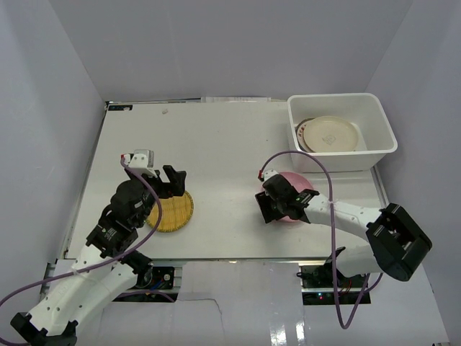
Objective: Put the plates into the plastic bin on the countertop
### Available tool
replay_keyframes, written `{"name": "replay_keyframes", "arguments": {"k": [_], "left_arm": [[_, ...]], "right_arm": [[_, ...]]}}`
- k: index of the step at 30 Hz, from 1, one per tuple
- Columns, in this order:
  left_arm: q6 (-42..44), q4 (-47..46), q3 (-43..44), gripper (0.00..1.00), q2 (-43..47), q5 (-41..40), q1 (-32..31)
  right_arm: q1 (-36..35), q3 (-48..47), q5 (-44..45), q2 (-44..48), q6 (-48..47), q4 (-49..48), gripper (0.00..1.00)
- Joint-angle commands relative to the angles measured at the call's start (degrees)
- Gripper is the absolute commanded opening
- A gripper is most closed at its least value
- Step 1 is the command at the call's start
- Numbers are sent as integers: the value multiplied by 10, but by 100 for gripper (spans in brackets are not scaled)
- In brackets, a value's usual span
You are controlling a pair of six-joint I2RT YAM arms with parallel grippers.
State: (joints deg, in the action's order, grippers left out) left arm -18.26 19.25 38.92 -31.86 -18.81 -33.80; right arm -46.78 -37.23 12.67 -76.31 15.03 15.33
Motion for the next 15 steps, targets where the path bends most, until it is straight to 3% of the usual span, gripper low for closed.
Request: {"name": "replay_keyframes", "arguments": {"k": [1,5,8,12,15], "left_arm": [[-1,-3,-2,98,-3,8,5],[1,-3,-3,98,0,4,6],[0,-2,-2,98,-3,2,7],[0,-2,-2,98,-3,2,8],[0,-1,-2,98,0,3,8]], "right_arm": [[-3,-13,-33,-28,18,-59,60],[-12,-49,-12,-69,11,-44,8],[-54,-133,-24,-66,2,3,8],[-98,-258,-54,4,-17,9,8],[-91,-338,7,49,-54,-9,8]]}}
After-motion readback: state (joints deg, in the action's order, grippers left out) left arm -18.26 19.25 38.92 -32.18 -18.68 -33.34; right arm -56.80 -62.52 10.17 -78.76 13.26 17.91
